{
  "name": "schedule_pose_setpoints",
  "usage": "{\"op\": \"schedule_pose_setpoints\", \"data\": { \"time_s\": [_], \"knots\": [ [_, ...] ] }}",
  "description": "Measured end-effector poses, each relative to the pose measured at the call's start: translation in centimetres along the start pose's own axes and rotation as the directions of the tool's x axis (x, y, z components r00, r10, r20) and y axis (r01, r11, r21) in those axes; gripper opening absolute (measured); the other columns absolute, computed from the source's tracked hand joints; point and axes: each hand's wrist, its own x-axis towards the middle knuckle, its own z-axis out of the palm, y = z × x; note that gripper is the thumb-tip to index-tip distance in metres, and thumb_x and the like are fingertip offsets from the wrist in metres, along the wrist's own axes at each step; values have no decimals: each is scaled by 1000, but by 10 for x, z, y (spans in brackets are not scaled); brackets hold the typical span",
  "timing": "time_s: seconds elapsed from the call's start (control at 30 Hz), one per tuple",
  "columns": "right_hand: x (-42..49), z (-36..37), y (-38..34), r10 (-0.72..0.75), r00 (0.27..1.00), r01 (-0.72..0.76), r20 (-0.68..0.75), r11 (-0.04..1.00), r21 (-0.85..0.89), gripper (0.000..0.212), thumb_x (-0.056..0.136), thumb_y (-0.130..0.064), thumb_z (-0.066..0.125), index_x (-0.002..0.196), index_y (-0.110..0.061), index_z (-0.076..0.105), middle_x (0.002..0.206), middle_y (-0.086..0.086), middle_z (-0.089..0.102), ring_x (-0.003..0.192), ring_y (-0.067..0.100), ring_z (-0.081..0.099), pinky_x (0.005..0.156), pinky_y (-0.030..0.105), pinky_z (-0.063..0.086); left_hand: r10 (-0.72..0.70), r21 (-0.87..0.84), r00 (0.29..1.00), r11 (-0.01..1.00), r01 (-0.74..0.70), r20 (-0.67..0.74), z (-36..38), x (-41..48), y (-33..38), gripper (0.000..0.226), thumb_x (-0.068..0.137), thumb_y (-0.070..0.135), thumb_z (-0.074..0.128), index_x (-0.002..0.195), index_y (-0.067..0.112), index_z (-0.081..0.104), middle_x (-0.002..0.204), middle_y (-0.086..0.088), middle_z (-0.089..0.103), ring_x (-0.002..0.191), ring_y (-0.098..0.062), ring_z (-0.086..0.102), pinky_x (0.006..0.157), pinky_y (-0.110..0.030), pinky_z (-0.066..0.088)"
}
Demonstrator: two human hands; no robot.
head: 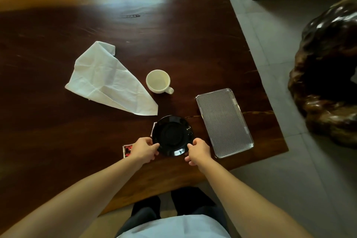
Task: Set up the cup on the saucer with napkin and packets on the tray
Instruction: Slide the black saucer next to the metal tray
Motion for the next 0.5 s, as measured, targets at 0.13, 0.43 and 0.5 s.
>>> {"op": "schedule_pose_setpoints", "data": {
  "time_s": [0.13,0.43,0.5],
  "knots": [
    [9,-11,10,31,999,-31,9,999,20,42,102,-20,52,143,-11,43,112,9,62,76,15,72,57,24,57,-7,22,1000,1000,7,20,15,6,6,13,97,24,63,105,13,64,79,-7,73,55,-12,61,45,-21,46],
    [26,-28,26,96,995,-98,37,994,56,36,104,-19,49,137,-8,47,111,9,61,71,12,69,48,21,52,-31,78,999,997,29,16,45,22,14,26,97,25,63,119,12,65,79,-5,73,55,-11,62,43,-20,46],
    [29,-30,28,105,993,-108,49,992,70,35,104,-19,49,137,-8,47,105,7,60,71,13,69,48,21,52,-43,81,999,996,41,16,49,26,13,28,97,25,63,120,9,64,79,-6,73,56,-12,63,43,-21,45]
  ]
}}
